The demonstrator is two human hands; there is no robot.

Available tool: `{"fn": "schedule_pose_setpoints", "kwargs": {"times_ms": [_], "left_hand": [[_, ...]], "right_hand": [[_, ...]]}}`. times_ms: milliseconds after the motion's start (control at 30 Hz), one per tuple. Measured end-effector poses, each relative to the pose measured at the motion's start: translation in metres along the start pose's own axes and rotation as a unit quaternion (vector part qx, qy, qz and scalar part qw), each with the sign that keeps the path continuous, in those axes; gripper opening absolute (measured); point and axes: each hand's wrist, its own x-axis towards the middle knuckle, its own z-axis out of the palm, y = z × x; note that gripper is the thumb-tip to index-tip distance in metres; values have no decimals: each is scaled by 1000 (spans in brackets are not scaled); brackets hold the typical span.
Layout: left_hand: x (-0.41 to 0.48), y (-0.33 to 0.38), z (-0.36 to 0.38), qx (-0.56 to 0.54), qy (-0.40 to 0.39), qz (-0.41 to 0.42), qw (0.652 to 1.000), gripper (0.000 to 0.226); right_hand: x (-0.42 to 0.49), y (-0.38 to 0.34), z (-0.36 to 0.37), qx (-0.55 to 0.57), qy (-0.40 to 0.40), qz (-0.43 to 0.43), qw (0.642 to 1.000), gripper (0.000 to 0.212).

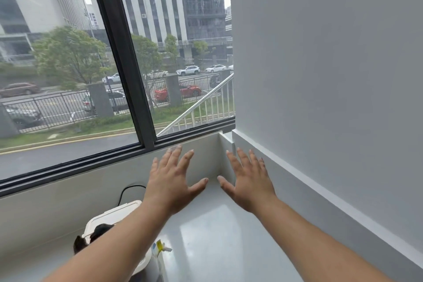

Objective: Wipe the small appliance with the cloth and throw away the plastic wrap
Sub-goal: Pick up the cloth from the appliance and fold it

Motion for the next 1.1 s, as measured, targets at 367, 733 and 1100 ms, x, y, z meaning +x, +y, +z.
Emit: {"fn": "schedule_pose_setpoints", "kwargs": {"times_ms": [367, 733, 1100], "left_hand": [[-25, -38, -26, 27, 14, -84, 996, 97], [-64, -95, -39, 54, 3, -157, 986, 97], [-98, -156, -42, 63, -9, -213, 975, 98]], "right_hand": [[29, -46, -4, 27, 11, -79, 996, 87], [40, -114, 19, 51, -7, -149, 988, 88], [50, -182, 49, 45, -40, -188, 980, 88]]}}
